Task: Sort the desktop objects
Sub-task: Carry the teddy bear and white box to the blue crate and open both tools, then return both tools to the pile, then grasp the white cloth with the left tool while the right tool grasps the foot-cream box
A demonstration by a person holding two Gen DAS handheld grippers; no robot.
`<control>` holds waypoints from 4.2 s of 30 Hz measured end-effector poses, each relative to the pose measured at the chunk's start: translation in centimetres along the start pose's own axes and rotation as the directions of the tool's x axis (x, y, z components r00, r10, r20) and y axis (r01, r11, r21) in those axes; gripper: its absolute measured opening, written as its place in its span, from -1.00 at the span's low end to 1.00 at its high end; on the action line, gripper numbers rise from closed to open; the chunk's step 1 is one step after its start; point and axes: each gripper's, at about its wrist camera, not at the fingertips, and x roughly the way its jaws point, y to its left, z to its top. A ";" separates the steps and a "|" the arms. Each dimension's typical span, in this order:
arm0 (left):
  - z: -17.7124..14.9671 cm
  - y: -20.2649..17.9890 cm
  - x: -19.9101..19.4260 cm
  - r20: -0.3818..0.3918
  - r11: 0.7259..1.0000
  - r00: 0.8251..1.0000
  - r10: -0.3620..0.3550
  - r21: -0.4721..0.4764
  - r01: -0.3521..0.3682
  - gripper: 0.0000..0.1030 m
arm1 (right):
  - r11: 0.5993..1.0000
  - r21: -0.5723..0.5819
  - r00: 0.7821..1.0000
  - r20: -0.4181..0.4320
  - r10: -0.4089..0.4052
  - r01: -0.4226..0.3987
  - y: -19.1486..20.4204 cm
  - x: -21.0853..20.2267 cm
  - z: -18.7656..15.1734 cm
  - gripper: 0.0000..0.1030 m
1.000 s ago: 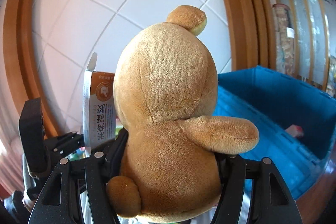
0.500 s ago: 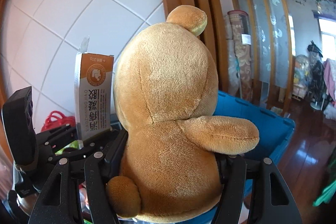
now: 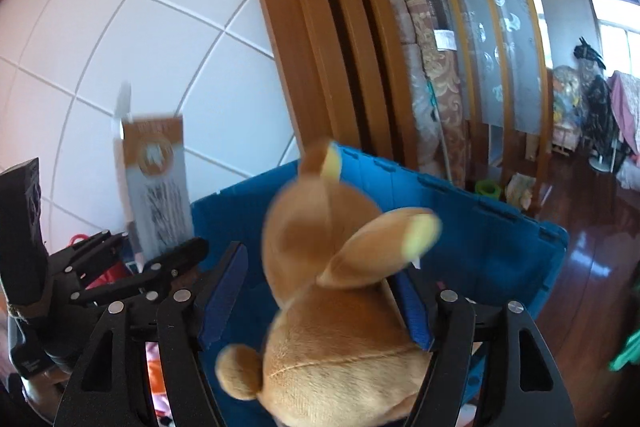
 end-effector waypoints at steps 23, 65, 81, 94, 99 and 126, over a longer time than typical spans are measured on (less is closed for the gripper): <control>0.9 -0.2 -1.6 0.099 0.976 0.971 0.216 -0.037 -0.213 0.92 | 0.998 -0.048 0.991 0.133 -0.021 0.028 0.8 -4.6 -1.4 0.99; -22.8 20.0 -15.5 -0.174 0.780 0.818 0.549 -0.244 -0.576 0.93 | 0.910 -0.245 0.940 -0.160 0.302 -0.334 21.8 1.8 -11.5 0.99; -38.3 27.7 -16.7 -0.440 0.744 0.776 0.451 -0.295 -0.599 0.93 | 0.812 -0.271 0.811 -0.460 0.362 -0.516 35.9 8.1 -24.6 0.99; -43.2 30.0 -10.9 -0.511 0.648 0.801 0.313 -0.501 -0.573 0.92 | 0.699 -0.337 0.714 -0.604 0.354 -0.631 39.3 14.2 -28.7 0.99; -45.2 31.4 -10.0 -0.509 0.630 0.831 0.225 -0.574 -0.523 0.22 | 0.676 -0.322 0.676 -0.645 0.356 -0.663 40.1 15.9 -29.8 0.99; -45.8 32.0 -10.8 -0.463 0.694 0.881 0.098 -0.603 -0.394 -0.79 | 0.563 -0.338 0.538 -0.810 0.235 -0.755 47.3 22.4 -37.0 -0.22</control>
